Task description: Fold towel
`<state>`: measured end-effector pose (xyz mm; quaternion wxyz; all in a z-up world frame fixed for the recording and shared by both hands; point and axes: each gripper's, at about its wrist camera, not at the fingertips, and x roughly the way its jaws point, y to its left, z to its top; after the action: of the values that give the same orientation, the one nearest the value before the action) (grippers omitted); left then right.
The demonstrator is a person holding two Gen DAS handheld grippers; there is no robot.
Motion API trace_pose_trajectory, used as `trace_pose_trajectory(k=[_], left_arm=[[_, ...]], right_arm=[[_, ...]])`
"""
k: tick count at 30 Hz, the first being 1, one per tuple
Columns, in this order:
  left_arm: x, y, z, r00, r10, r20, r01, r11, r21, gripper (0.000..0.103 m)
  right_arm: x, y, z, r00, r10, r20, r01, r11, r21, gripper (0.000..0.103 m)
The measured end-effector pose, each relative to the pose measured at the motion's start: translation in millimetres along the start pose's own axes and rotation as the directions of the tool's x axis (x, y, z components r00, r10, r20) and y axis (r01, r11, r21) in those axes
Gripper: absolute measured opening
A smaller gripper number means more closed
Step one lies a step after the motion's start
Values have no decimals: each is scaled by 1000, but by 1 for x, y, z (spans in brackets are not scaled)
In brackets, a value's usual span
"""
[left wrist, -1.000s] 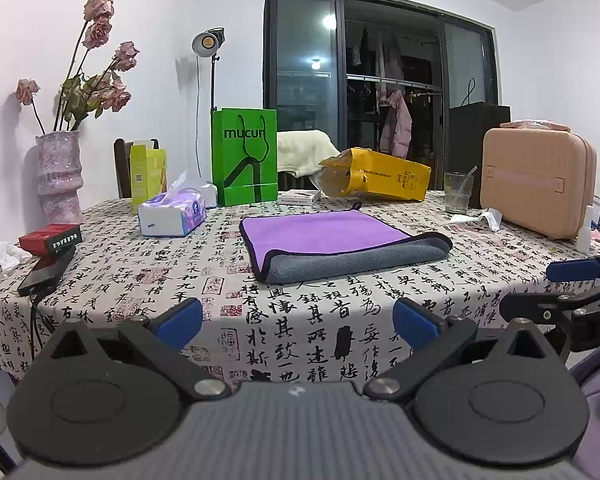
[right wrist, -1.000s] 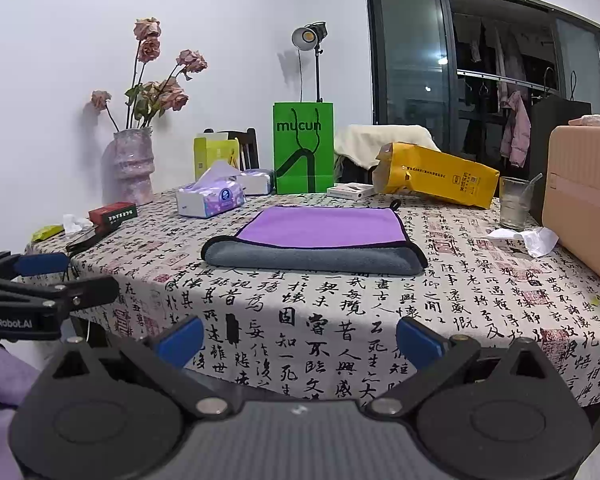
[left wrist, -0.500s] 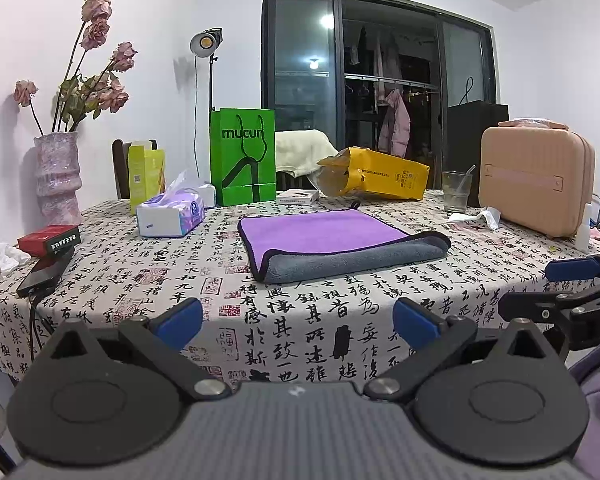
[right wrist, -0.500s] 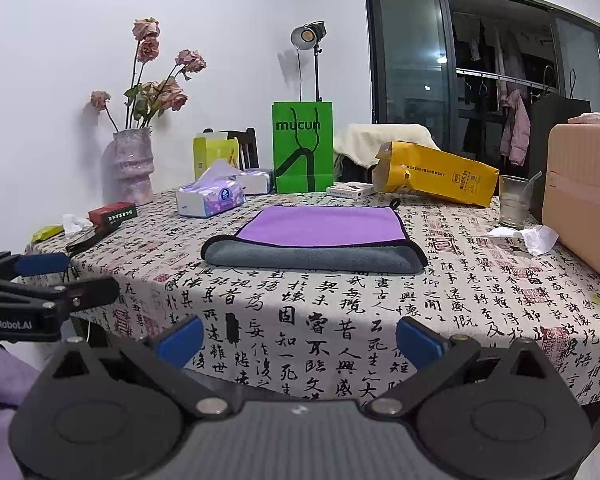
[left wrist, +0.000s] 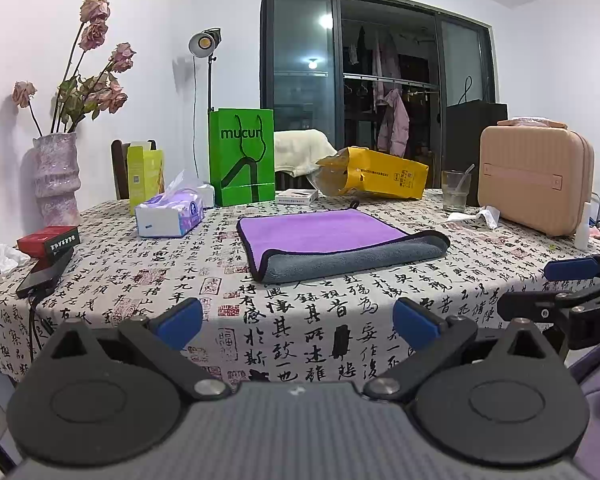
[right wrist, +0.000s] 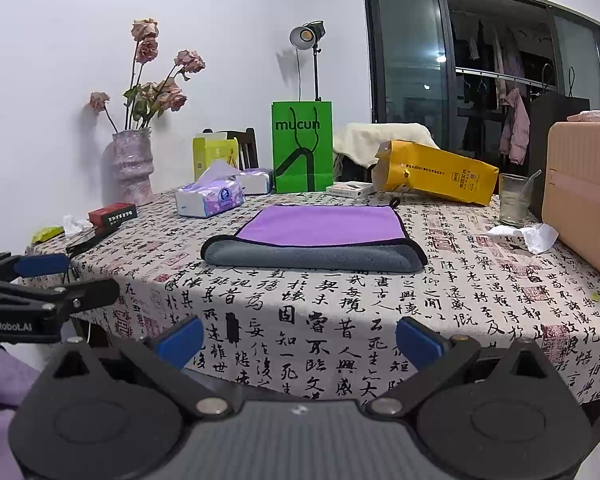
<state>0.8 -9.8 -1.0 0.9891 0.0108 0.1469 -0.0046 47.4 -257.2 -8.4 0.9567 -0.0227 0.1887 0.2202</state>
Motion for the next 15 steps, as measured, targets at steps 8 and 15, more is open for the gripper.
trace_pose_trajectory(k=[8,15], left_arm=[[0,0,0,1000,1,0,-1,1000,0,103],[0,-1,0,1000,-1,1,1,1000,2,103]], right_arm=[[0,0,0,1000,0,0,0,1000,0,103],[0,1,0,1000,-2,-1,2,1000,1,103]])
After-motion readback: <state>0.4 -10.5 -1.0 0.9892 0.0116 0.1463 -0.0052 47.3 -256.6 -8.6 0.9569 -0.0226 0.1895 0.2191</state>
